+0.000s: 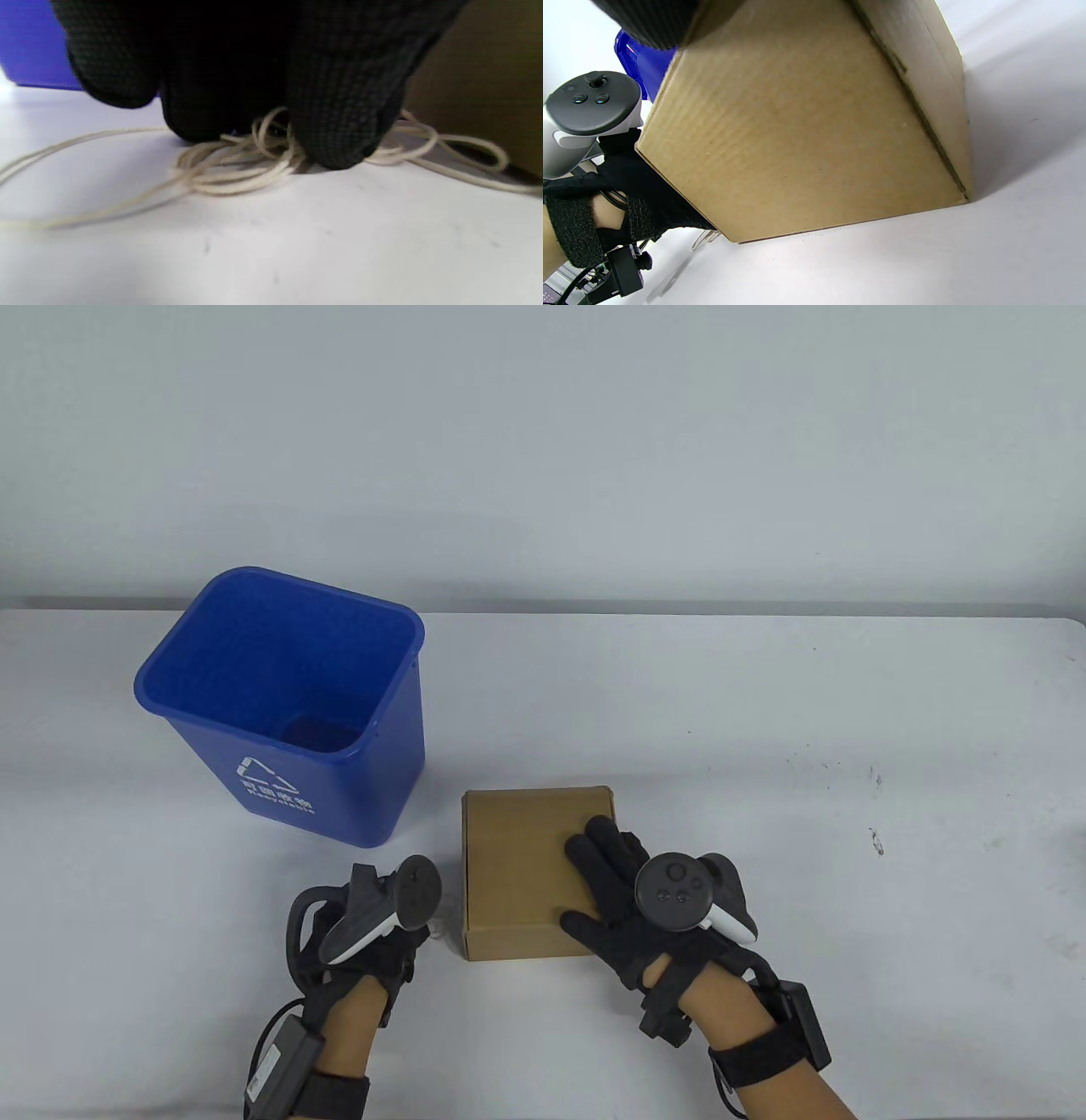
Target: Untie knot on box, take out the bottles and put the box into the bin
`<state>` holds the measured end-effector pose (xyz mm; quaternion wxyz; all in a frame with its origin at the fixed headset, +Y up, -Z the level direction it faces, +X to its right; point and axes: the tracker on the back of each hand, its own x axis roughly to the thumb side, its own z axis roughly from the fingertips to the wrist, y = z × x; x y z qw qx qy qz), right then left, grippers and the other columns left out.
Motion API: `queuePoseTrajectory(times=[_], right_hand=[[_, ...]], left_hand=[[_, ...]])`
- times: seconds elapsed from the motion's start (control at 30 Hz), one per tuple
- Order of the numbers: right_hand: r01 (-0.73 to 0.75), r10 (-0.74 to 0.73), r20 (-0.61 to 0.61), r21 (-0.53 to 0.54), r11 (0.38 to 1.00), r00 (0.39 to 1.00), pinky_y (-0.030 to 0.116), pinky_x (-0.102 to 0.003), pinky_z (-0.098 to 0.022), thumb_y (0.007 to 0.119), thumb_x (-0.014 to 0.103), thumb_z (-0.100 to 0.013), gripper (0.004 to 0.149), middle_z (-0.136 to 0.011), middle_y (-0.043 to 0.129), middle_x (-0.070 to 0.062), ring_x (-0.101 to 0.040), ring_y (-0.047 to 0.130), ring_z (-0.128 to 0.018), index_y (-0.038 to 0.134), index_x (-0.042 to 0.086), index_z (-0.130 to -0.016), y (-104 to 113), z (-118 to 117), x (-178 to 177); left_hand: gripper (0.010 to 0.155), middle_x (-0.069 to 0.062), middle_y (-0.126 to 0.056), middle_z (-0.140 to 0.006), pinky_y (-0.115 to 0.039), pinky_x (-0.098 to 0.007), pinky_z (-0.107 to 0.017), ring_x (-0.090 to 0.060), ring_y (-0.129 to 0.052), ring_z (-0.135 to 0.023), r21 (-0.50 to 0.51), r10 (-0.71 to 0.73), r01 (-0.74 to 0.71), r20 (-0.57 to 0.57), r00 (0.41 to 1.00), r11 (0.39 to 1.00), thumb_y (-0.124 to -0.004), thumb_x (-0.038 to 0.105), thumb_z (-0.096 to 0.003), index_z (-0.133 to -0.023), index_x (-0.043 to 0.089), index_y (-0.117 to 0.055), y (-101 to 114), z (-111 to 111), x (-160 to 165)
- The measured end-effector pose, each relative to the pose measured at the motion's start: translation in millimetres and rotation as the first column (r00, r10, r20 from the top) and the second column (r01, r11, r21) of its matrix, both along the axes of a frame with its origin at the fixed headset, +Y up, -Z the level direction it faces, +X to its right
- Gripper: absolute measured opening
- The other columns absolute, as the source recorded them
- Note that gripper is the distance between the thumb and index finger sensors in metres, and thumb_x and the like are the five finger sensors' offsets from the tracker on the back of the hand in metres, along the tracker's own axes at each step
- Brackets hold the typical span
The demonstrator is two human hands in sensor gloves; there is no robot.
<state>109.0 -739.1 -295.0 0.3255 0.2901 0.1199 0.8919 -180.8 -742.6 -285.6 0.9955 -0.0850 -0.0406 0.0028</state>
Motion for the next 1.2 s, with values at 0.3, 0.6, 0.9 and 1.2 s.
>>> queuePoseTrajectory(times=[0.3,0.6,0.9,1.2], right_hand=[[-0.001,0.001,0.000,-0.001,1.000,1.000,0.034,-0.074,-0.062,0.058,0.058,-0.050,0.081,-0.108,-0.007,-0.006,-0.066,0.016,-0.093,0.017,0.019,-0.108,0,0,0],[0.001,-0.001,-0.003,0.011,1.000,1.000,0.034,-0.074,-0.062,0.058,0.057,-0.050,0.081,-0.109,-0.006,-0.008,-0.067,0.017,-0.093,0.018,0.018,-0.109,1,0,0],[-0.016,0.015,0.021,0.030,0.999,1.000,0.037,-0.074,-0.062,0.059,0.055,-0.050,0.081,-0.108,-0.004,-0.016,-0.064,0.024,-0.095,0.020,0.015,-0.108,8,2,5],[-0.038,0.035,0.065,0.034,0.999,0.997,0.039,-0.073,-0.061,0.059,0.055,-0.050,0.081,-0.108,0.002,-0.019,-0.064,0.029,-0.094,0.022,0.012,-0.108,17,3,13]], left_hand=[[0.036,-0.002,-0.093,-0.081,-0.083,-0.051,-0.053,-0.034,-0.097,-0.069,0.065,0.006,-0.011,0.075,0.997,0.998,-0.100,0.036,-0.0408,-0.074,0.023,-0.096,-5,4,8],[0.038,-0.004,-0.090,-0.085,-0.081,-0.052,-0.055,-0.036,-0.093,-0.071,0.035,0.028,-0.031,0.085,0.996,0.999,-0.096,0.041,-0.0415,-0.075,0.023,-0.093,-1,8,-4],[0.038,-0.004,-0.089,-0.086,-0.080,-0.053,-0.056,-0.037,-0.093,-0.072,0.311,0.133,-0.136,0.031,0.991,0.941,-0.095,0.041,-0.0416,-0.075,0.023,-0.093,49,41,-16],[0.038,-0.005,-0.089,-0.086,-0.079,-0.054,-0.056,-0.037,-0.092,-0.072,0.397,0.142,-0.119,-0.028,0.990,0.910,-0.095,0.041,-0.0416,-0.075,0.022,-0.094,100,43,-27]])
